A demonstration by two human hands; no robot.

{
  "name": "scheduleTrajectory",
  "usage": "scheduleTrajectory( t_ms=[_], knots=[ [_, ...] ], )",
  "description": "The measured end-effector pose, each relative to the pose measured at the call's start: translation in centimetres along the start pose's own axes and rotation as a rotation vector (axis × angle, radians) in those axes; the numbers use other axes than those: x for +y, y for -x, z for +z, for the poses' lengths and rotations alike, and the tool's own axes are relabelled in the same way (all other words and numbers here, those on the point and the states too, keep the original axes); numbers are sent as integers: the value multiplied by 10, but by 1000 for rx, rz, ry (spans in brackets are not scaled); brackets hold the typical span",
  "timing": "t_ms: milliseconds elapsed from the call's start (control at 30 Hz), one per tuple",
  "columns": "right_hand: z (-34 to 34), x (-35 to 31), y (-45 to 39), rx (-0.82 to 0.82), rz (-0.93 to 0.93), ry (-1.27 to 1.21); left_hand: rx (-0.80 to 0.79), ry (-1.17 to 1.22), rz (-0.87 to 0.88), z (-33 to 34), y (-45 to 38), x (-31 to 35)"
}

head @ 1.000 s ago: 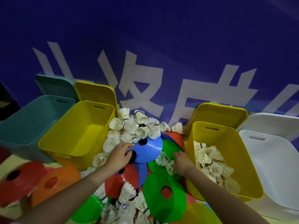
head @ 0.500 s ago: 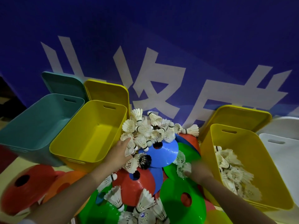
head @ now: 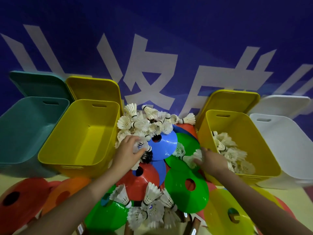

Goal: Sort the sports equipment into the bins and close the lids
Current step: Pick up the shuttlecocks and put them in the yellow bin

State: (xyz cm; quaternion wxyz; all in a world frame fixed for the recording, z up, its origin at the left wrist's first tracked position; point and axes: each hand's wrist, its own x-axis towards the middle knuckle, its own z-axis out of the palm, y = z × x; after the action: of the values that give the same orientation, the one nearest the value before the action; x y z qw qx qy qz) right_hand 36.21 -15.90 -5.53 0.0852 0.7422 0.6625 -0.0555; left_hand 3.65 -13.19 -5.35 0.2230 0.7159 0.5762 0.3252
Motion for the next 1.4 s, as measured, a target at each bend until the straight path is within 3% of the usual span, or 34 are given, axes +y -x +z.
scheduleTrajectory(
  t_ms=[167,367,667,800,900,1067,1167,1267,1400],
  knots=[
    [-1,5,19,86,28,-125,-132,161,-34,24,7,31],
    [-5,19,41,313,0,-487,-252,298,-61,58,12,66],
    [-11,97,42,490,35,-569,-249,380,-96,108,-4,146],
    [-3,167,30,464,208,-605,-283,400,-84,140,-12,193],
    [1,214,18,393,220,-635,-268,388,-61,170,-23,223],
    [16,234,8,347,85,-513,-483,137,-24,232,-44,246],
    [17,235,8,360,58,-542,-547,-110,10,260,-53,247],
    [21,238,7,399,41,-569,-677,-188,-31,281,-59,247],
    [25,239,4,378,36,-564,-942,-631,10,298,-55,238]
  ],
)
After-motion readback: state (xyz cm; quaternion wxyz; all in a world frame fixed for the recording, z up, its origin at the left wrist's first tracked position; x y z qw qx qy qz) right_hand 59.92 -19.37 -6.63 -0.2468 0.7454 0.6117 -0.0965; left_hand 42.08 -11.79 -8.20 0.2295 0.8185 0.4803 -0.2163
